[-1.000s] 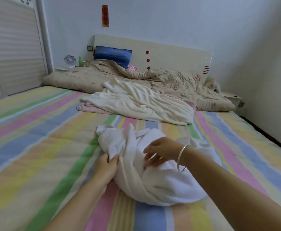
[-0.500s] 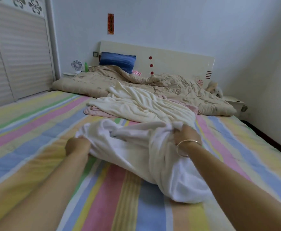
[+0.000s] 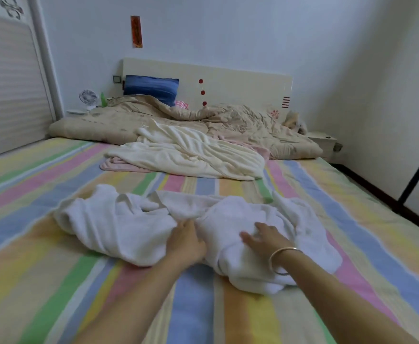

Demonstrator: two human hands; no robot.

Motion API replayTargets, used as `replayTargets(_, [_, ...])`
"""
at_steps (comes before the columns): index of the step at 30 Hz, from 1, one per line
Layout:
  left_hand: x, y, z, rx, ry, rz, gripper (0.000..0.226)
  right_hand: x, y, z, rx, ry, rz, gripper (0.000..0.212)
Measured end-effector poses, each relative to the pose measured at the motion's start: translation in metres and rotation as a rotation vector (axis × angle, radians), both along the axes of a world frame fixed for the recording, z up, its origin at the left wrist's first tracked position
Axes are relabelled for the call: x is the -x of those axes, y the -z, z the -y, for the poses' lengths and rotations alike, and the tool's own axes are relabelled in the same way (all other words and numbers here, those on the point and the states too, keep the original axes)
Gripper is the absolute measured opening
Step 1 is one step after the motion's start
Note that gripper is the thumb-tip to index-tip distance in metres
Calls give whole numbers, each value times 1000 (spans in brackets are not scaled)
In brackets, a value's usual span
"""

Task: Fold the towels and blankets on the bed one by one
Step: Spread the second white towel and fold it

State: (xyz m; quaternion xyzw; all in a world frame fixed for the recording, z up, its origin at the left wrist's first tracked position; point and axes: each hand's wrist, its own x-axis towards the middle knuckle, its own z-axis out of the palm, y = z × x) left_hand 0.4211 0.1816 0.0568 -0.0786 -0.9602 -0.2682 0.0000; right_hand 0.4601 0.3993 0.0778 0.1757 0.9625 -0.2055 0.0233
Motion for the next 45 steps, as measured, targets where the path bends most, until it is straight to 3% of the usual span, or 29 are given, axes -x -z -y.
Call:
replayTargets(3, [-18,12,-23,-31,15,53,80,-17,19,-2,-209,-26,-63,52])
replayTargets(7, [-18,13,-37,14,-27,-45,83,-39,6,-48,-207,-30,-271,31])
replayTargets(11, [-22,-3,-96,-103,157,-152,103,-70,-28,-153,-84,401,-523,20])
replayTargets(13, [-30,-7,-132,-137,288,-195,107,-85,-19,-200,-19,560,-493,22])
replayTargets(15, [-33,-3,-167,-78,333,-229,104,-90,8,-235,129,536,-349,33])
replayTargets(18, [-20,9,-194,-50,239,-197,97,-91,36,-262,464,582,-267,66])
replayTargets(20, [-10,12,-195,-86,185,-157,99,-88,41,-279,655,641,-275,71])
replayTargets(21, [-6,12,-191,-101,179,-146,99,-85,41,-284,692,624,-268,65])
replayTargets(24, [-2,22,-179,-105,176,-190,89,-62,40,-295,552,435,-178,31])
replayTargets(27, [-1,31,-176,-86,153,-306,81,-29,30,-287,647,184,-78,76])
replayTargets(28, [-2,34,-175,-107,162,-299,80,-19,27,-280,666,88,-47,82])
replayTargets(32, [-25,35,-170,-186,273,-262,104,24,38,-261,476,-243,75,125])
replayTargets(33, [-32,36,-168,-175,291,-254,108,32,50,-255,466,-271,110,128])
replayTargets(34, [-39,37,-168,-159,292,-236,108,28,43,-239,456,-260,119,112])
replayTargets(36, [-48,35,-168,-34,211,-200,105,26,41,-224,509,-193,34,55])
replayTargets(38, [-42,29,-171,123,112,-191,107,18,29,-234,483,-121,-33,30])
replayTargets(40, [-24,14,-168,251,-34,-216,105,4,11,-278,390,47,-99,36])
replayTargets(42, [-4,-3,-146,507,-248,-269,112,-25,-8,-333,177,274,-113,44])
replayTargets(44, [1,-21,-127,797,-389,-249,119,-58,-19,-381,-22,394,-23,52])
replayTargets(45, [-2,-26,-126,886,-412,-242,114,-72,-21,-393,-85,380,112,56])
